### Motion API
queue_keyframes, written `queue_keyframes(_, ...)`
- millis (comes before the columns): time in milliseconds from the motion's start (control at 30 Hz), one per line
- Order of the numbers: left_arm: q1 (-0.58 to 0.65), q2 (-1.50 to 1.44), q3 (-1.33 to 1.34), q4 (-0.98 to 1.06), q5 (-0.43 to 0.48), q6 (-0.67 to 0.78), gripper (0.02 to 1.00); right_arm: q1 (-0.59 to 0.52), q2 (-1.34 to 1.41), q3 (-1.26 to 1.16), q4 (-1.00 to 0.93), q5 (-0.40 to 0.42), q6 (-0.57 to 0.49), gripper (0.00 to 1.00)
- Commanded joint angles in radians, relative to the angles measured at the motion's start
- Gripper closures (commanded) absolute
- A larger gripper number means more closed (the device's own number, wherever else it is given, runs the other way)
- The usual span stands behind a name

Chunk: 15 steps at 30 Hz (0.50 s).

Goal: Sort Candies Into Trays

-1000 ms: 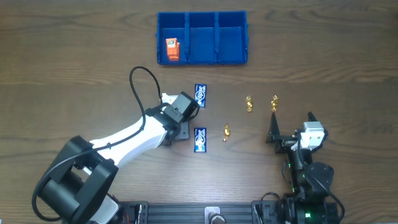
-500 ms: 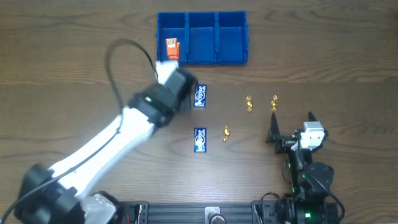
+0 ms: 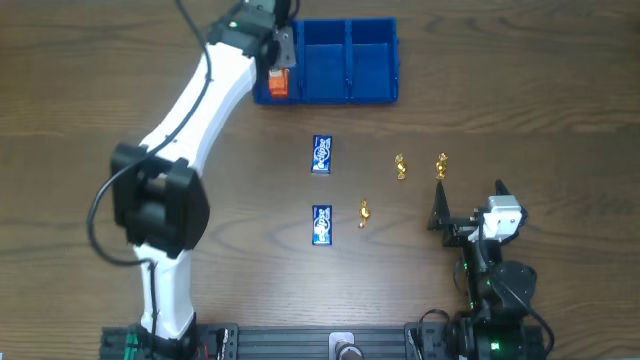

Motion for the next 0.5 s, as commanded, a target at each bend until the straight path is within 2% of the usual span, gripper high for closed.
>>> queue_keyframes(33,0.008,0.033,0.05,0.0,0.051,0.021,0.667,-0.003,-0.004,-0.004,-0.002,-0.008,-0.005,0.003)
queue_keyframes(133,0.008,0.035,0.05,0.001,0.053,0.022,0.56,-0.003,-0.004,-0.004,-0.002,-0.008,-0.005,0.003)
queue_keyframes(233,0.024,0.033,0.05,0.013,0.053,0.021,0.237,-0.003,-0.004,-0.004,-0.002,-0.008,-0.005,0.003)
queue_keyframes(267,0.037,0.019,0.05,0.012,0.053,0.021,0.174,-0.003,-0.004,-0.004,-0.002,-0.008,-0.005,0.003)
queue_keyframes(300,0.049,-0.006,0.049,0.006,0.054,0.018,0.143,-0.003,-0.004,-0.004,-0.002,-0.008,-0.005,0.003)
queue_keyframes(400,0.079,-0.177,-0.043,0.061,0.056,0.014,0.13,-0.003,-0.004,-0.004,-0.002,-0.008,-0.005,0.003)
queue_keyframes(500,0.107,-0.537,-0.381,0.335,0.042,0.042,0.11,-0.003,-0.004,-0.004,-0.002,-0.008,-0.005,0.003)
